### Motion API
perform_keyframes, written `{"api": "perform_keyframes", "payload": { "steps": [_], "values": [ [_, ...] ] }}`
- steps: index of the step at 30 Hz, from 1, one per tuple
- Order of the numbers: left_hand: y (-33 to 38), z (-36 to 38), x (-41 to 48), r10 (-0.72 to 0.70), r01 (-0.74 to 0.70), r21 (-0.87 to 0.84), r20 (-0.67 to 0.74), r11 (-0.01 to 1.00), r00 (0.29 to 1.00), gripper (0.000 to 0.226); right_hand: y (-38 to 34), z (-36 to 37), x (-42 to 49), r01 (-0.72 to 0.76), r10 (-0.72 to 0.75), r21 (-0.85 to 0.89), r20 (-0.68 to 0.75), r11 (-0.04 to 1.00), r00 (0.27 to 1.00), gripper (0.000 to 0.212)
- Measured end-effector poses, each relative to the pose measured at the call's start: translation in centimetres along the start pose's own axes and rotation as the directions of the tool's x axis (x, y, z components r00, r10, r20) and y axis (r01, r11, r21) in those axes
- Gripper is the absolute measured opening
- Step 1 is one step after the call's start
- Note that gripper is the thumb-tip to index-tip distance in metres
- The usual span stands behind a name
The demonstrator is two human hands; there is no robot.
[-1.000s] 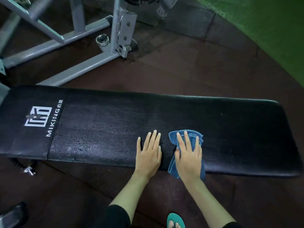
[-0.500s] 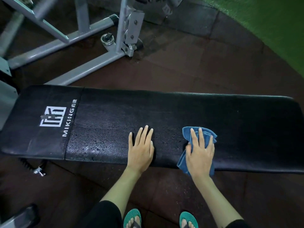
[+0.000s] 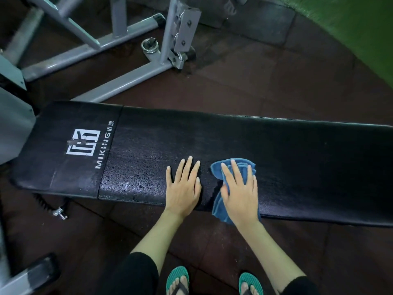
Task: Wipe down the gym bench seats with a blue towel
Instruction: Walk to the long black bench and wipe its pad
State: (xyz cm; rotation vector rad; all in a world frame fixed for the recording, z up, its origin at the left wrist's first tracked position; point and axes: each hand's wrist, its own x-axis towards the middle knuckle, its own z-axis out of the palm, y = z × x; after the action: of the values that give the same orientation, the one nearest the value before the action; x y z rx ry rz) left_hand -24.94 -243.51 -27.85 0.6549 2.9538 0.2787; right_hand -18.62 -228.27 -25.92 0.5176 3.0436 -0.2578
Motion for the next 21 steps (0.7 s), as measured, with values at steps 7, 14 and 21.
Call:
{"api": "perform_keyframes", "payload": {
  "steps": [7, 14, 21],
  "values": [
    [-0.1, 0.0, 0.0, 0.012, -0.012, 0.002, 0.004, 1.000, 1.000, 0.052, 7.0, -0.9, -0.5, -0.274, 0.279, 0.080, -0.057, 0.958, 0.959, 0.051],
    [-0.2, -0.1, 0.1, 0.029, -0.029, 0.002, -0.008, 1.000, 1.000, 0.052, 4.2, -0.5, -0.1, -0.356, 0.367, 0.161, -0.045, 0.921, 0.929, 0.051],
    [-3.4, -0.7, -0.3, -0.012, 0.013, 0.029, -0.026, 1.000, 1.000, 0.052, -5.1, 0.5, 0.8, -0.195, 0.195, 0.132, 0.016, 0.972, 0.981, 0.053]
  ]
}}
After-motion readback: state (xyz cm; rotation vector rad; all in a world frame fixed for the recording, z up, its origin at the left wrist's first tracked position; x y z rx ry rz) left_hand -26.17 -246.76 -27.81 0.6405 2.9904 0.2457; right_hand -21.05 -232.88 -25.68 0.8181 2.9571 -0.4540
